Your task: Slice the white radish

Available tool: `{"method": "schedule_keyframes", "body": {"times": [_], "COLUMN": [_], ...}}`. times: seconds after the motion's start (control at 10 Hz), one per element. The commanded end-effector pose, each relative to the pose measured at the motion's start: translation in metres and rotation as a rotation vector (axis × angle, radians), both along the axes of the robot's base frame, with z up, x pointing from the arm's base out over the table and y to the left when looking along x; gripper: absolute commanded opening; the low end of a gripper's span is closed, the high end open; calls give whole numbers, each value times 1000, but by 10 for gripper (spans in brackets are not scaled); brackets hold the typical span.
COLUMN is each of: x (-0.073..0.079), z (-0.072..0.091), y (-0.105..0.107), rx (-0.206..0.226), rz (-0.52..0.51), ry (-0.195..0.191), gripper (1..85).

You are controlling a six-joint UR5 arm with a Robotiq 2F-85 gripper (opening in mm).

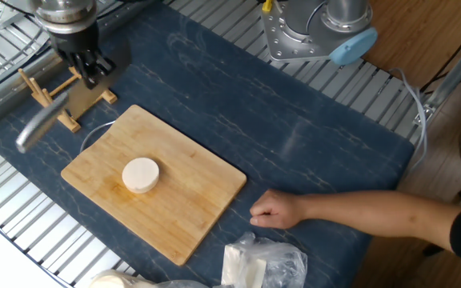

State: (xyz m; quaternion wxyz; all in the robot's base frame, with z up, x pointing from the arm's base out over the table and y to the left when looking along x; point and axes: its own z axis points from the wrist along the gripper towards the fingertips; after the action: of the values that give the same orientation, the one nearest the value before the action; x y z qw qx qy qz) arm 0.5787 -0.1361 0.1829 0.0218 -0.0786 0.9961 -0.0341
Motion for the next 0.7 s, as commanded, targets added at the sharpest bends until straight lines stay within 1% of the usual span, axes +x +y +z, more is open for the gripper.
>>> {"method": "schedule_keyframes", "body": {"times": [0.0,0.1,0.2,0.3,0.5,0.6], "x": [14,19,24,28,39,43], "z": [9,13,12,8,-2,-7], "y": [65,86,97,98,108,109], "rx": [65,82,93,91,118,129], "rz": [-26,-51,-67,-76,-114,-133], "ry": [4,4,0,-8,-23,-26], "gripper": [10,10,10,10,10,10]}}
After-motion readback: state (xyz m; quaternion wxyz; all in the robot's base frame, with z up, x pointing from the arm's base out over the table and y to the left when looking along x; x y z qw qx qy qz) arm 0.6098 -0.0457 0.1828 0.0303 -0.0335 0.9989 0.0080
